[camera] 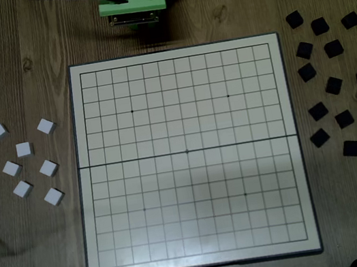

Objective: Grasp a White stone and put it on the board on position (0,0).

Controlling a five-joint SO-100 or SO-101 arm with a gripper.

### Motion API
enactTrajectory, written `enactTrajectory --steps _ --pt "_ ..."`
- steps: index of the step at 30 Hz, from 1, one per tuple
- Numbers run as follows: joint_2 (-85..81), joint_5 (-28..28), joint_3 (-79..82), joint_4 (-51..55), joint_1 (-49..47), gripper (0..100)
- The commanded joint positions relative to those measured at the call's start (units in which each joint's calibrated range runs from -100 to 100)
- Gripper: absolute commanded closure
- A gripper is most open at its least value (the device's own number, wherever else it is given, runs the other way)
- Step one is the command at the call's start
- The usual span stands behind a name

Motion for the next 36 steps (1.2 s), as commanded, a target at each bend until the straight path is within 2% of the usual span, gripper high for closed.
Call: enactTrajectory --steps 1,23,27,30,36 --pt "0.5 -0.2 0.5 3.8 0.4 92" --pt "0.5 -0.2 0.5 3.8 0.4 92" --pt "0.5 -0.2 0.5 3.8 0.4 88" --pt "0.5 -0.2 0.5 3.8 0.8 93" --pt "0.5 0.7 0.5 3.6 4.8 94"
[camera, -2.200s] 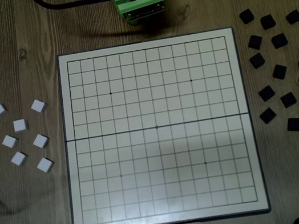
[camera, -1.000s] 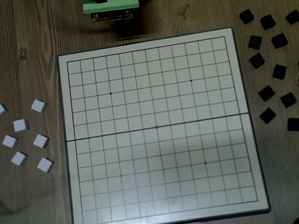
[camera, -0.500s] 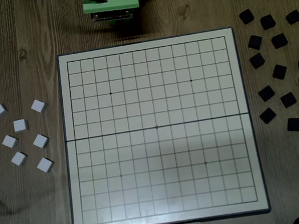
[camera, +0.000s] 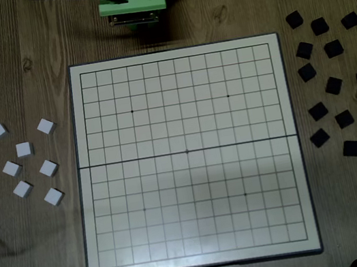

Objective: Grasp a White stone and put it on the board on position (0,0).

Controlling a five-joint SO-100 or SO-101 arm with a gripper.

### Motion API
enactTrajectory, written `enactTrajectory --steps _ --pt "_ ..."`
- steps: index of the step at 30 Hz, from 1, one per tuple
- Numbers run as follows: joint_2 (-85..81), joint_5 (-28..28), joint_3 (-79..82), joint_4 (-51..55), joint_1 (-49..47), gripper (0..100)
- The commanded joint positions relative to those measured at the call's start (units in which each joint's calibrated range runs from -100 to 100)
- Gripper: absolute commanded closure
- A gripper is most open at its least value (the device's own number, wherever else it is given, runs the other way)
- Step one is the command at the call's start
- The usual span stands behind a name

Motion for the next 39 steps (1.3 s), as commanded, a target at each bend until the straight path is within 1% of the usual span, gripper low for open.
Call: enactTrajectory --steps 1,7,14,22,31,39 --pt "1.0 0.8 0.5 3.3 3.3 94" --pt "11.0 2.2 -5.0 -0.1 6.2 94" --pt "28.0 3.9 -21.3 -0.6 10.3 94" --pt "45.0 4.1 -37.3 -1.3 12.9 94" --pt "57.7 4.5 -47.3 -4.1 14.8 94" --pt "67.0 6.1 -56.3 -3.9 17.6 94"
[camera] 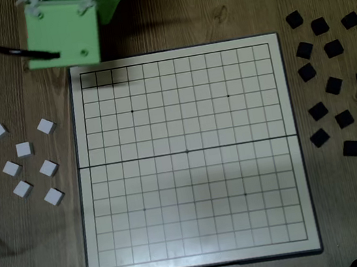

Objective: Grasp a White stone and put it on the board on position (0,0).

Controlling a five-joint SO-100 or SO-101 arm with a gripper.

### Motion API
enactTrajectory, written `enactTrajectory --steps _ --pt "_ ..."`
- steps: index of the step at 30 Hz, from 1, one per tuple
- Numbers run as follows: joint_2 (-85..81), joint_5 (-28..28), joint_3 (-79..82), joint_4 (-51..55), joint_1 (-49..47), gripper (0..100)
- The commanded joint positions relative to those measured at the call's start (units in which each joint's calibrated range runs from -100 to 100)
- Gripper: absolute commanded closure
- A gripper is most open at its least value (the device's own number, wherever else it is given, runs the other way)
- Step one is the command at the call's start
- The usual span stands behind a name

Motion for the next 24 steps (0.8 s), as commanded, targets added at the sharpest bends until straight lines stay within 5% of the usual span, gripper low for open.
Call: enactTrajectory --steps 1,16,24 --pt "2.9 0.7 -8.4 -0.2 1.5 94" --pt "18.3 4.9 -31.0 4.3 8.2 94" --pt "32.0 9.0 -55.7 13.8 11.8 94"
